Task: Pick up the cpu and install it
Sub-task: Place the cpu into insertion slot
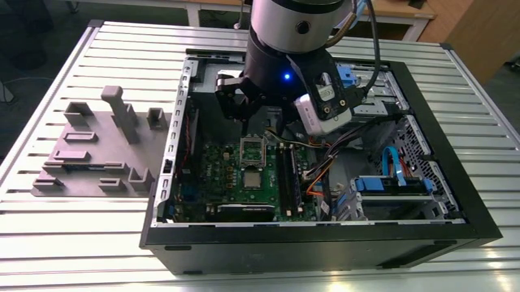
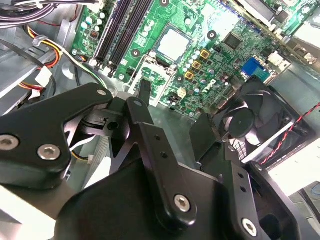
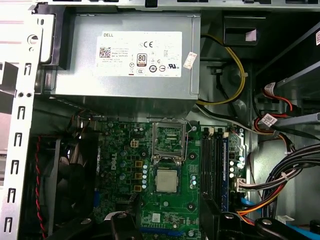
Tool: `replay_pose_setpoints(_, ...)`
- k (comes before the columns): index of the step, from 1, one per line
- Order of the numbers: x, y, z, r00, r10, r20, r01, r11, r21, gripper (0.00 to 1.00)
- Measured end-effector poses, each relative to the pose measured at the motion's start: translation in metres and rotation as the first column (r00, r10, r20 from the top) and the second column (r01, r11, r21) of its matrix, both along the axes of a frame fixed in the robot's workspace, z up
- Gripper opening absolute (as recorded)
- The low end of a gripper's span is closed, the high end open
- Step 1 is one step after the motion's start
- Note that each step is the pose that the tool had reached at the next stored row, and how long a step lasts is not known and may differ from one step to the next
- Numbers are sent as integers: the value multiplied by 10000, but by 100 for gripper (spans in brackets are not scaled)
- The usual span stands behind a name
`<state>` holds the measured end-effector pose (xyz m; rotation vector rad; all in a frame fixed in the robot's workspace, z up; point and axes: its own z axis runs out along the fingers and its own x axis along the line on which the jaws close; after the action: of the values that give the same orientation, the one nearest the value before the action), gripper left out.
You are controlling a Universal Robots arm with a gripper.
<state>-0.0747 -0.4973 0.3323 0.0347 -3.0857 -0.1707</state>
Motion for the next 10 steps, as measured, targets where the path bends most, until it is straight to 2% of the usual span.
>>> replay_pose_setpoints(10,0,0,-1,10000,8,-1,-8,10000,-1,59)
